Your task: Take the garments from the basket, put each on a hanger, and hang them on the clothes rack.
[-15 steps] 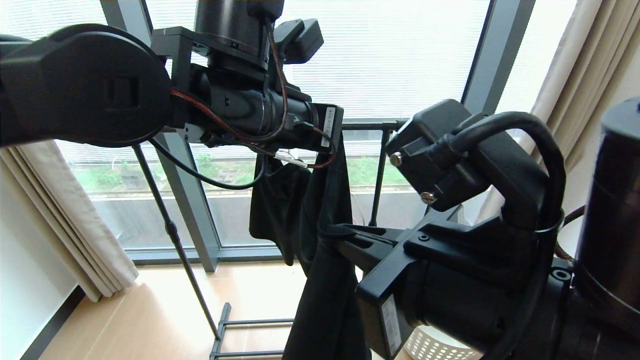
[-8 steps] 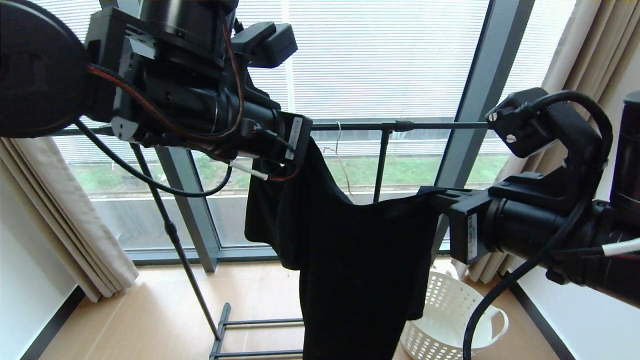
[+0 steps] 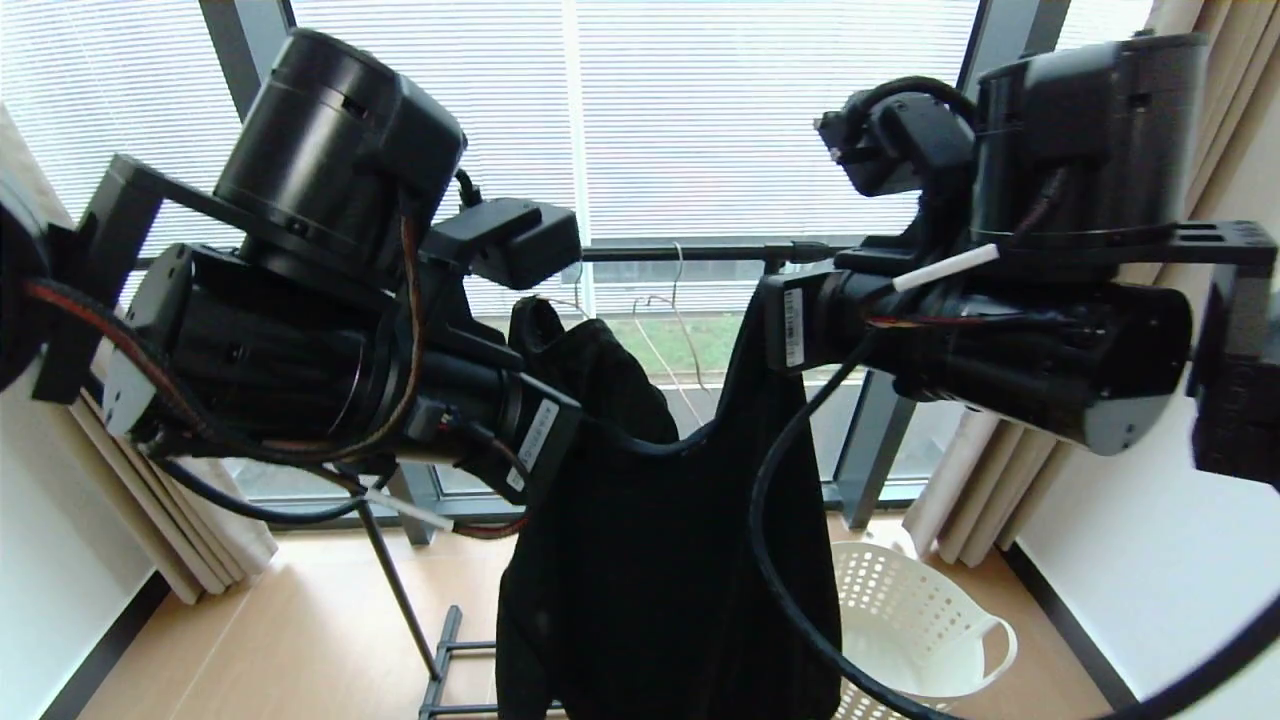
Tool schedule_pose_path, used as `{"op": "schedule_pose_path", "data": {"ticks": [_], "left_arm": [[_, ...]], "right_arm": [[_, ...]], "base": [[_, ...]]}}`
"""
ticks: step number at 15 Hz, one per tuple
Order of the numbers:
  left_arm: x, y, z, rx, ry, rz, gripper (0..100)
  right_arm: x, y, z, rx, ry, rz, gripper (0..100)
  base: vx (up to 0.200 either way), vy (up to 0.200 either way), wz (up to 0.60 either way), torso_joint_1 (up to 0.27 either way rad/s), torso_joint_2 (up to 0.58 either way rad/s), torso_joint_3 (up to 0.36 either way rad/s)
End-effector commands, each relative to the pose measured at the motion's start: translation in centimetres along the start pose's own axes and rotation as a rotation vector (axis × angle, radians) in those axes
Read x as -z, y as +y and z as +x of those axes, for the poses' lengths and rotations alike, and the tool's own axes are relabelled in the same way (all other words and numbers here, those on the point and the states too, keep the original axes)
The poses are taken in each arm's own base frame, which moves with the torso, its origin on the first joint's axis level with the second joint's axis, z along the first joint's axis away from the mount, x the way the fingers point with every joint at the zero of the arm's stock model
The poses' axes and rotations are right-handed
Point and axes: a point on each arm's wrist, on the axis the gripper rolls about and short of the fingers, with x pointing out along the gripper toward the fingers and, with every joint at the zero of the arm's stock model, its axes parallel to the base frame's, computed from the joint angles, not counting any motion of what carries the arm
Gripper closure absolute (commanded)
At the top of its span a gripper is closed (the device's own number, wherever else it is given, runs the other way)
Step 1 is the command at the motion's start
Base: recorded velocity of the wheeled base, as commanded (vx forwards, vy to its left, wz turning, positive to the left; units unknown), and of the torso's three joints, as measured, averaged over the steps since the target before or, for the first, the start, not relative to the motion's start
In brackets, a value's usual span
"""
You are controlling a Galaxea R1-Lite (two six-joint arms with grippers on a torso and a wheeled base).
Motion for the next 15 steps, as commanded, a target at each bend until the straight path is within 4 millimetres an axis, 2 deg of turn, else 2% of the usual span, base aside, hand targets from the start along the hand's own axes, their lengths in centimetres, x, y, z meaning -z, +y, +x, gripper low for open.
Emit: {"op": "schedule_pose_path", "data": {"ticks": [1, 5, 8, 13, 14, 15], "left_arm": [[1.6, -1.2, 0.0, 0.036, 0.044, 0.009, 100], [1.8, -1.8, 0.4, 0.179, 0.034, -0.047, 100], [1.3, -2.1, 0.8, 0.292, 0.001, -0.123, 100], [1.4, -2.0, 0.9, 0.295, 0.002, -0.141, 100], [1.8, -1.7, 0.8, 0.276, 0.009, -0.150, 100], [2.0, -1.2, 0.7, 0.254, 0.010, -0.161, 100]], "right_arm": [[0.9, 2.3, 4.7, 0.001, 0.027, -0.014, 100], [1.4, 3.9, 8.0, -0.004, 0.025, -0.011, 100], [1.6, 4.7, 9.2, -0.008, 0.018, 0.001, 100], [1.2, 4.9, 8.6, -0.017, 0.013, 0.017, 100], [-0.1, 3.7, 7.4, -0.007, -0.013, 0.033, 100], [-0.4, 2.8, 7.0, 0.012, -0.018, 0.039, 100]], "base": [[0.000, 0.000, 0.00, 0.000, 0.00, 0.000], [0.000, 0.000, 0.00, 0.000, 0.00, 0.000], [0.000, 0.000, 0.00, 0.000, 0.00, 0.000], [0.000, 0.000, 0.00, 0.000, 0.00, 0.000], [0.000, 0.000, 0.00, 0.000, 0.00, 0.000], [0.000, 0.000, 0.00, 0.000, 0.00, 0.000]]}}
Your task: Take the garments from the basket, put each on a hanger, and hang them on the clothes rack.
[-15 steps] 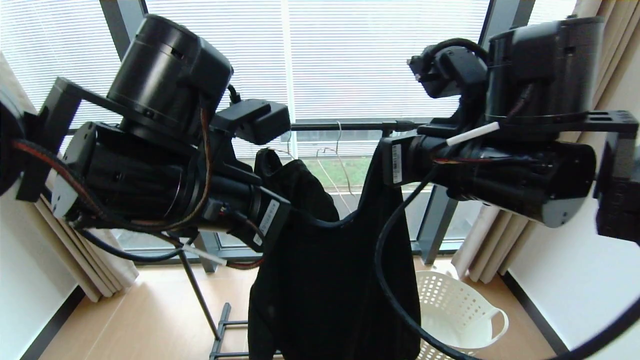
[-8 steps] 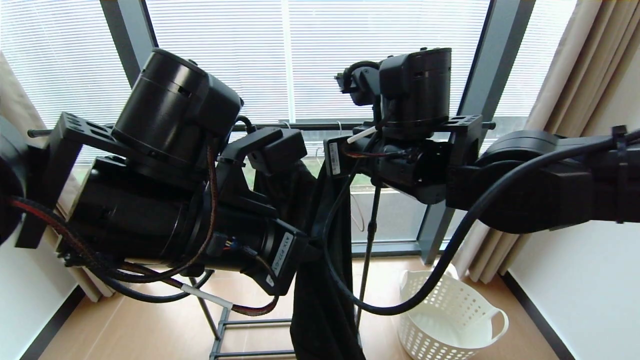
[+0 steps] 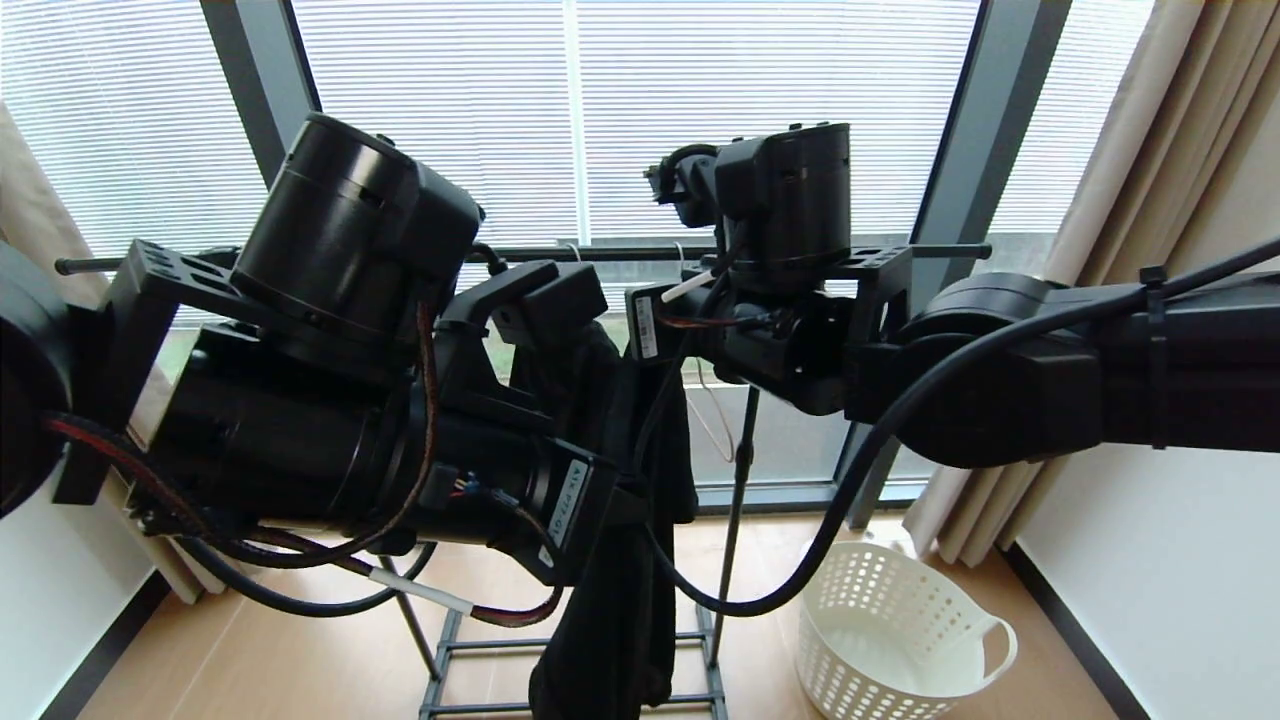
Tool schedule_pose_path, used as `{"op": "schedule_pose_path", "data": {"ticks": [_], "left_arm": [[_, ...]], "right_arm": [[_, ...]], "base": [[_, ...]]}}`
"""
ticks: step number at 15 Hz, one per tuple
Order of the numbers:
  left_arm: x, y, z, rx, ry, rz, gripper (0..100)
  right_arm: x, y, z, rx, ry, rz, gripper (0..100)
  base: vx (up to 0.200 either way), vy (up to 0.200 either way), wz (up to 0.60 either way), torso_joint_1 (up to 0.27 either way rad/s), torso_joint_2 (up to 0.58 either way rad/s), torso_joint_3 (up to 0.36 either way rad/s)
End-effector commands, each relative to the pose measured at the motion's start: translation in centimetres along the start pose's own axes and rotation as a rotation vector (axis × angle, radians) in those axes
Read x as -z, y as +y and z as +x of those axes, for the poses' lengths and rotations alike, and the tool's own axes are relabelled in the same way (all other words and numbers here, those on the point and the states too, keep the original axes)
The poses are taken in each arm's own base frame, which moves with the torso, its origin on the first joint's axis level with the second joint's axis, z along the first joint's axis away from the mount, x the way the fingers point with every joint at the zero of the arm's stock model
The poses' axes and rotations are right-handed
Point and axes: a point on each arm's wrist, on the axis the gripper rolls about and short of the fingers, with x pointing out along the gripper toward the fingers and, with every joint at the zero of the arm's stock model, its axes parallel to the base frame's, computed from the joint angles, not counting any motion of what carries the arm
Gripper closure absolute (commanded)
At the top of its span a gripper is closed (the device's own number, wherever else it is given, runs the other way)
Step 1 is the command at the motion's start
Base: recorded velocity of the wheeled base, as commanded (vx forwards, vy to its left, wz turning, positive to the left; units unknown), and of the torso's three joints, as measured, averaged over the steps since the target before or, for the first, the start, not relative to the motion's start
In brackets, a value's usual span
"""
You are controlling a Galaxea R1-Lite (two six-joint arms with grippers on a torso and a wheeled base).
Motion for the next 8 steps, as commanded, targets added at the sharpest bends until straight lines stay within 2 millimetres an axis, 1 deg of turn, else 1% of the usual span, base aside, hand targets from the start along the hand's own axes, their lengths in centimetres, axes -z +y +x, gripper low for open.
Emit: {"op": "schedule_pose_path", "data": {"ticks": [1, 2, 4, 7, 8], "left_arm": [[0.3, 0.8, -0.5, -0.034, -0.004, -0.019, 100], [0.2, 1.6, -1.5, -0.064, -0.031, -0.041, 100], [0.0, 2.7, -2.4, -0.099, -0.065, -0.061, 100], [-1.1, 4.0, -2.9, -0.135, -0.153, -0.077, 100], [-1.5, 4.3, -2.7, -0.139, -0.176, -0.077, 100]], "right_arm": [[-1.7, -2.1, -1.9, 0.028, -0.033, 0.023, 100], [-2.4, -3.9, -3.3, 0.058, -0.042, 0.029, 100], [-2.3, -5.9, -5.0, 0.094, -0.013, 0.021, 100], [-1.1, -7.5, -8.4, 0.104, 0.021, 0.007, 100], [-0.4, -7.9, -9.7, 0.103, 0.036, -0.004, 100]], "base": [[0.000, 0.000, 0.00, 0.000, 0.00, 0.000], [0.000, 0.000, 0.00, 0.000, 0.00, 0.000], [0.000, 0.000, 0.00, 0.000, 0.00, 0.000], [0.000, 0.000, 0.00, 0.000, 0.00, 0.000], [0.000, 0.000, 0.00, 0.000, 0.00, 0.000]]}}
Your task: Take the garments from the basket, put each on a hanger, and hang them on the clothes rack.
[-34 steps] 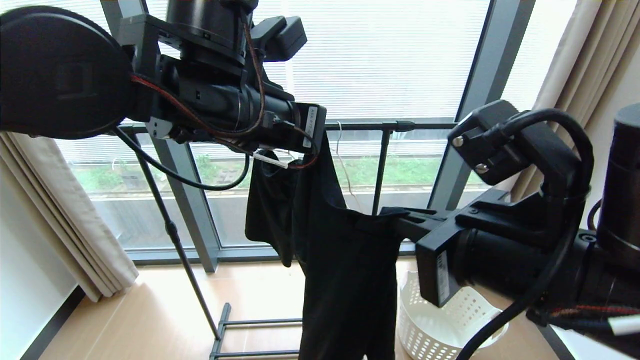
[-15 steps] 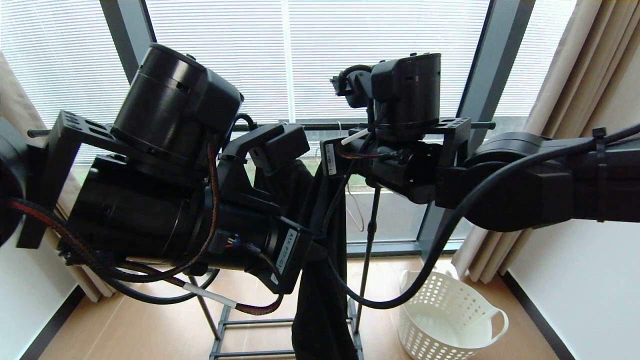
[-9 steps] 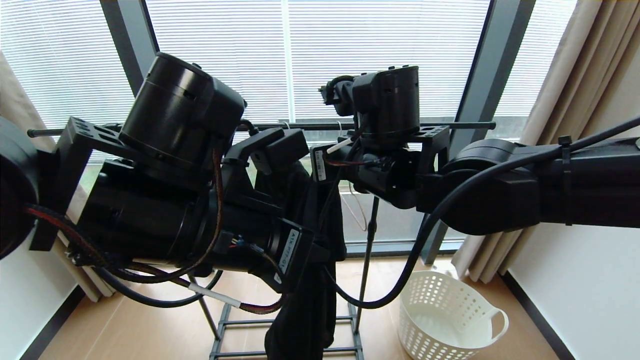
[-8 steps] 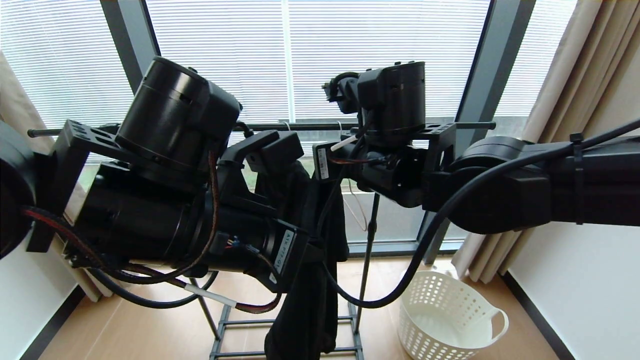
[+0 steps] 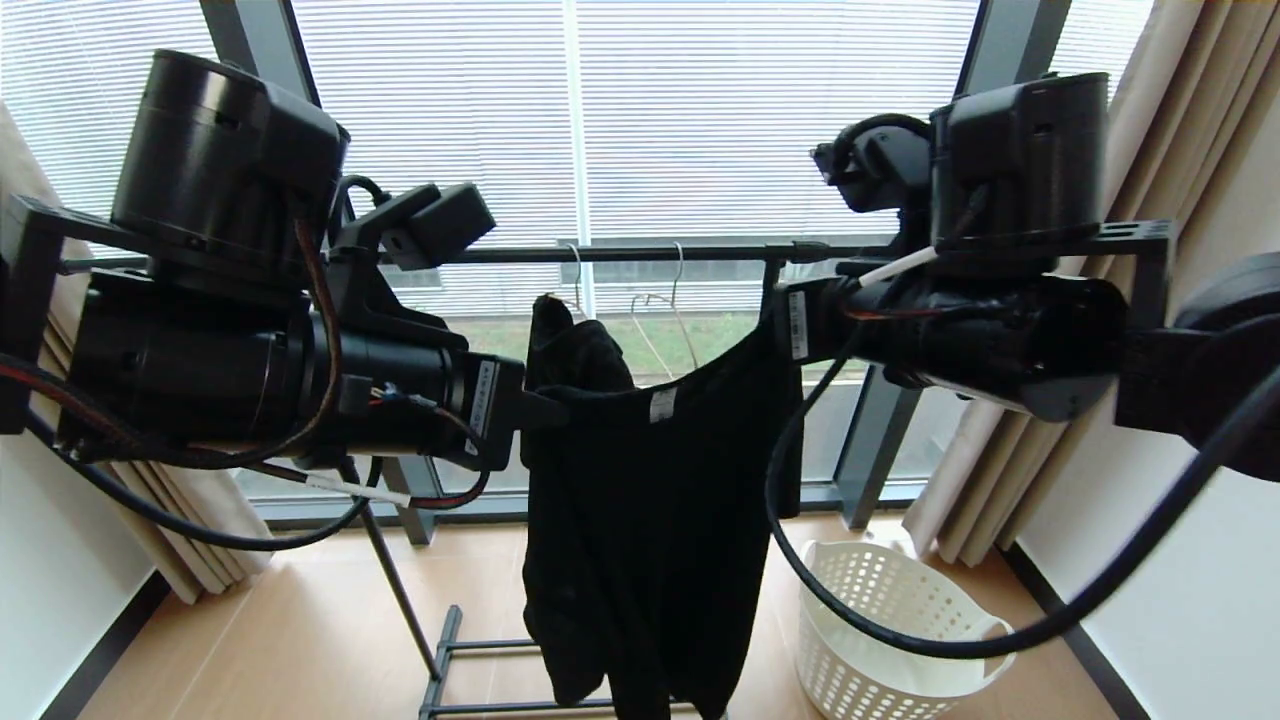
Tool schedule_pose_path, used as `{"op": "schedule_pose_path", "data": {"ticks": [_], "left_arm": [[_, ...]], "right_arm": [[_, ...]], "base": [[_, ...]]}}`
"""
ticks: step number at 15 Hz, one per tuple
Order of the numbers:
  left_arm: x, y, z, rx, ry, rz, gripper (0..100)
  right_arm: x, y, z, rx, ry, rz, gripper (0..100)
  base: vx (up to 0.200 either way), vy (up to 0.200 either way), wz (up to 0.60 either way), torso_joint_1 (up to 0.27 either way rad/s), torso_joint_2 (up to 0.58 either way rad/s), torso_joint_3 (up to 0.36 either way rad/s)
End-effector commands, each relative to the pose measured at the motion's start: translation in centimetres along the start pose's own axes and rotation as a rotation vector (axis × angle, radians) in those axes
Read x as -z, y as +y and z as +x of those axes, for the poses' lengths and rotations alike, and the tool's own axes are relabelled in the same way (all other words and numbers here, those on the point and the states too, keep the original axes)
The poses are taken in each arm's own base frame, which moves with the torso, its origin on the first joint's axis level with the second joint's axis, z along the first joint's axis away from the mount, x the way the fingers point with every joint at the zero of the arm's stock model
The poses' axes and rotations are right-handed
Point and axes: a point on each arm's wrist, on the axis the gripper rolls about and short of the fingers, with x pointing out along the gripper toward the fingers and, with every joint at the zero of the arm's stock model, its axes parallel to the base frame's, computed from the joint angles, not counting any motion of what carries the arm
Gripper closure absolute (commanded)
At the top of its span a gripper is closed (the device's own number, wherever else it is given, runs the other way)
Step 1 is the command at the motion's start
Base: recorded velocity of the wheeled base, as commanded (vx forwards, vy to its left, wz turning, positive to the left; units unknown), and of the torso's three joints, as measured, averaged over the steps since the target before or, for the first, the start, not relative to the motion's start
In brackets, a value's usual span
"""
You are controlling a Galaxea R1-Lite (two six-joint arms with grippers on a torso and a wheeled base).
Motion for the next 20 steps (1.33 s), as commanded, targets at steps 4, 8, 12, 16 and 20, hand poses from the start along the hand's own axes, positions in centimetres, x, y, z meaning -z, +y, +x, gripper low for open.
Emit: {"op": "schedule_pose_path", "data": {"ticks": [4, 8, 12, 16, 20], "left_arm": [[-2.2, 0.5, 1.7, -0.002, -0.082, 0.004, 100], [-3.9, 0.1, 2.2, 0.011, -0.123, 0.015, 100], [-4.9, -0.4, 2.6, 0.025, -0.149, 0.026, 100], [-5.2, -0.6, 2.3, 0.028, -0.165, 0.031, 100], [-5.3, -0.5, 2.3, -0.005, -0.173, 0.030, 100]], "right_arm": [[3.5, -1.3, -6.7, -0.071, 0.051, -0.079, 100], [6.6, -1.2, -6.1, -0.070, 0.145, -0.131, 100], [9.3, -0.7, -6.4, -0.121, 0.224, -0.202, 0], [10.5, -0.5, -6.8, -0.243, 0.255, -0.307, 0], [11.0, -0.6, -6.7, -0.472, 0.157, -0.468, 0]], "base": [[0.000, 0.000, 0.00, 0.000, 0.00, 0.000], [0.000, 0.000, 0.00, 0.000, 0.00, 0.000], [0.000, 0.000, 0.00, 0.000, 0.00, 0.000], [0.000, 0.000, 0.00, 0.000, 0.00, 0.000], [0.000, 0.000, 0.00, 0.000, 0.00, 0.000]]}}
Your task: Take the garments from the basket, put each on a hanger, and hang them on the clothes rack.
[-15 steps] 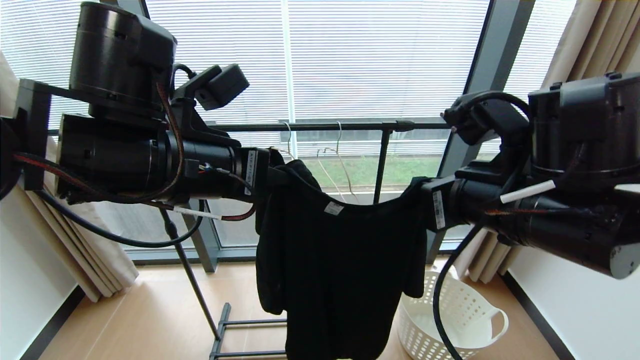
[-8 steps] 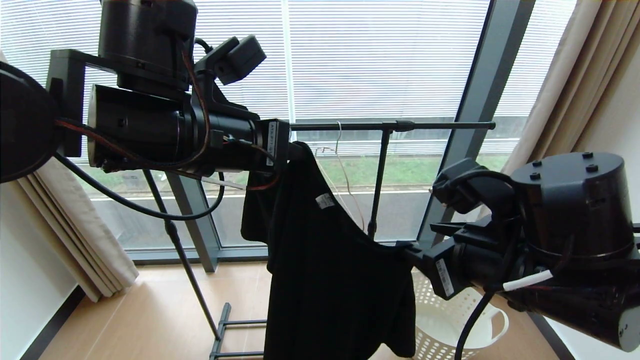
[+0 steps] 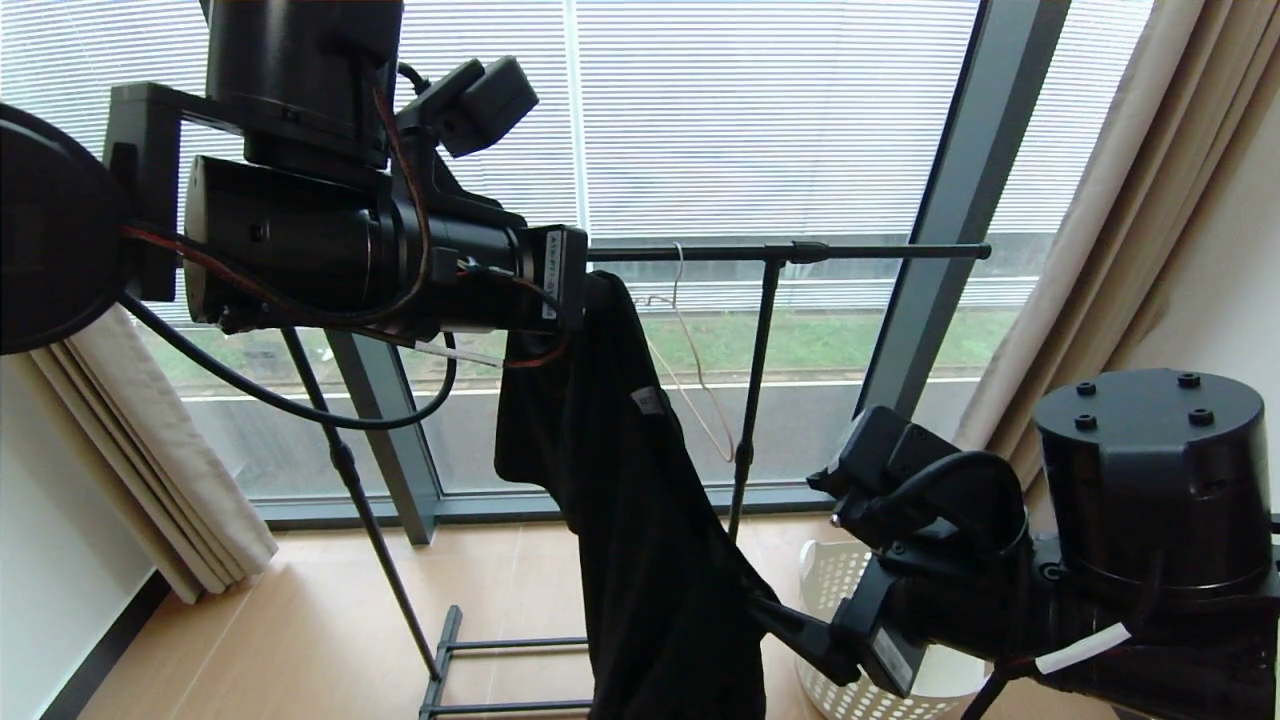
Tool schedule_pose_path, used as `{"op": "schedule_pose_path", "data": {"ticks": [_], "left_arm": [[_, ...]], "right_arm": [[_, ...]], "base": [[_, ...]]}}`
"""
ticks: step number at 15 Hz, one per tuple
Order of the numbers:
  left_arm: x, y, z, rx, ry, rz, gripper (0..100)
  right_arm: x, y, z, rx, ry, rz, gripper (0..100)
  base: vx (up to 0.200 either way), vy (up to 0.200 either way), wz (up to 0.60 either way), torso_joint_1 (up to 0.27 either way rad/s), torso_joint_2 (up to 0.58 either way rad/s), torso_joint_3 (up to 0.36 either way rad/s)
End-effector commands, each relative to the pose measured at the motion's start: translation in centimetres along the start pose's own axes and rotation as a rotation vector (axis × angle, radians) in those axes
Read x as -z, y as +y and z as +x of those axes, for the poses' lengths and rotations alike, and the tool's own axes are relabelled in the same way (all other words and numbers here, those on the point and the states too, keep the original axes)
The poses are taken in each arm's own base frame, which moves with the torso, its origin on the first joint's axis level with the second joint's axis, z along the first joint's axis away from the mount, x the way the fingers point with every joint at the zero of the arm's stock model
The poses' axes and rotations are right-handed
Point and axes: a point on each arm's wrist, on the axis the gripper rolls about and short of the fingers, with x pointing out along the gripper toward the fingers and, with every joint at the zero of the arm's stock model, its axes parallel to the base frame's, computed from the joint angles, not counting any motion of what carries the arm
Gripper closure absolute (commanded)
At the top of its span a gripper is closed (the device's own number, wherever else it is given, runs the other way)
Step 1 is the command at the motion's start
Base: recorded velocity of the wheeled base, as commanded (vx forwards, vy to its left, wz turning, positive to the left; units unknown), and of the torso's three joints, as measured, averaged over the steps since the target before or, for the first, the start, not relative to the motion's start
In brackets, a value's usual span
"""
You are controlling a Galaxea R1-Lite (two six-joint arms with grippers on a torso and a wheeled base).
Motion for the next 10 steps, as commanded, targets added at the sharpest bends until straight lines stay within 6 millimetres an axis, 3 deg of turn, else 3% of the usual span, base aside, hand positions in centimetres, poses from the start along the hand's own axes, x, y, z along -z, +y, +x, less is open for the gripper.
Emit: {"op": "schedule_pose_path", "data": {"ticks": [1, 6, 10], "left_arm": [[0.0, 0.0, 0.0, -0.008, -0.001, 0.000, 100], [0.2, 0.0, 0.0, -0.009, 0.009, 0.001, 100], [0.8, -0.3, 0.3, 0.002, 0.031, 0.006, 100]], "right_arm": [[-0.1, -0.2, 0.0, -0.067, -0.026, -0.013, 0], [-2.0, -1.1, 0.8, -0.061, -0.188, 0.015, 0], [-6.0, -1.7, 2.9, -0.009, -0.266, 0.025, 0]], "base": [[0.000, 0.000, 0.00, 0.000, 0.00, 0.000], [0.000, 0.000, 0.00, 0.000, 0.00, 0.000], [0.000, 0.000, 0.00, 0.000, 0.00, 0.000]]}}
